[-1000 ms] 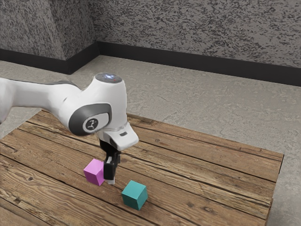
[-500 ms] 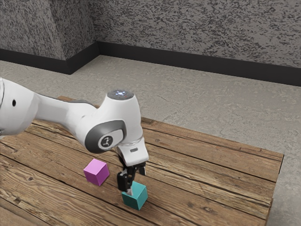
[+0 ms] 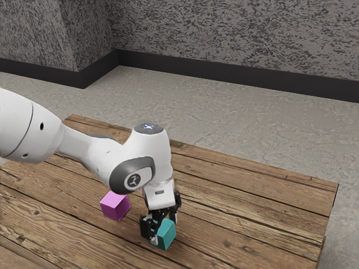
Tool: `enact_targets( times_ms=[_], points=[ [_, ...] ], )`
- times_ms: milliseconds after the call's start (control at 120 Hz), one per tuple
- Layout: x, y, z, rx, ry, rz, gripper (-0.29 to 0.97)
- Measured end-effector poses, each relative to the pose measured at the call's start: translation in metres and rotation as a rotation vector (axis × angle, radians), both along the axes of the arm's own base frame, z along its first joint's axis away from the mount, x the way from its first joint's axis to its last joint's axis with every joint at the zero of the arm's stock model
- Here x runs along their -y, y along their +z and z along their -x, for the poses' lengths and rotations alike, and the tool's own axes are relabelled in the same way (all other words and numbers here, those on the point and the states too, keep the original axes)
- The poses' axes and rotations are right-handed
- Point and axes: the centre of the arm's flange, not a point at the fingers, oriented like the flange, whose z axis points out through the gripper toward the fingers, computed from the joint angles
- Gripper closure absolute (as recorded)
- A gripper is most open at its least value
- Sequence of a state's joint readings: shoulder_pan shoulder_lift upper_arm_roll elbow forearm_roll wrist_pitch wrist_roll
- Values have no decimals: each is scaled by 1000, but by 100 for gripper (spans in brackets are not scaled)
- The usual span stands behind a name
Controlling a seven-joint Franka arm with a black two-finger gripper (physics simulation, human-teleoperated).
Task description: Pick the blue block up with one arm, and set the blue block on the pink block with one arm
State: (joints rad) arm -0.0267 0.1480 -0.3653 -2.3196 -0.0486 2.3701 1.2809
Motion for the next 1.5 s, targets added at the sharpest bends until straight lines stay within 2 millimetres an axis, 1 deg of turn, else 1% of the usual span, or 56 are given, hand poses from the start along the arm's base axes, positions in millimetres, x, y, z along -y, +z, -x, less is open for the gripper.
enact_targets(
  times_ms=[142, 208, 350, 408, 492, 550, 608, 725, 775, 825, 850, 867, 883, 917, 942, 967, 992, 1017, 1058, 1167, 1267, 1375, 1500],
  points=[
    [-8, -8, -6, 11, -2, 11, 0],
    [-15, -16, -9, 6, 3, 14, 0],
    [-17, -21, -11, 12, -9, 21, 1],
    [-17, -21, -11, 16, -15, 22, 8],
    [-17, -21, -12, 21, -22, 25, 26],
    [-17, -17, -13, 31, -26, 25, 33],
    [-17, -1, -14, 61, -31, 23, 36],
    [-19, 53, -13, 134, -37, 9, 37],
    [-22, 77, -12, 169, -36, 3, 37],
    [-28, 95, -11, 189, -33, -2, 37],
    [-37, 103, -12, 196, -20, -4, 37],
    [-47, 108, -14, 200, -4, -6, 37],
    [-61, 112, -16, 201, 20, -8, 37],
    [-94, 115, -23, 198, 80, -14, 37],
    [-118, 116, -26, 193, 121, -18, 37],
    [-136, 114, -28, 185, 150, -21, 37],
    [-147, 112, -29, 177, 166, -23, 37],
    [-152, 110, -29, 170, 171, -24, 38],
    [-154, 105, -29, 156, 165, -25, 38],
    [-147, 97, -27, 137, 131, -25, 38],
    [-147, 91, -16, 117, 112, -29, 38],
    [-154, 80, -5, 86, 109, -34, 38],
    [-167, 74, -5, 76, 118, -32, 38]
  ],
)
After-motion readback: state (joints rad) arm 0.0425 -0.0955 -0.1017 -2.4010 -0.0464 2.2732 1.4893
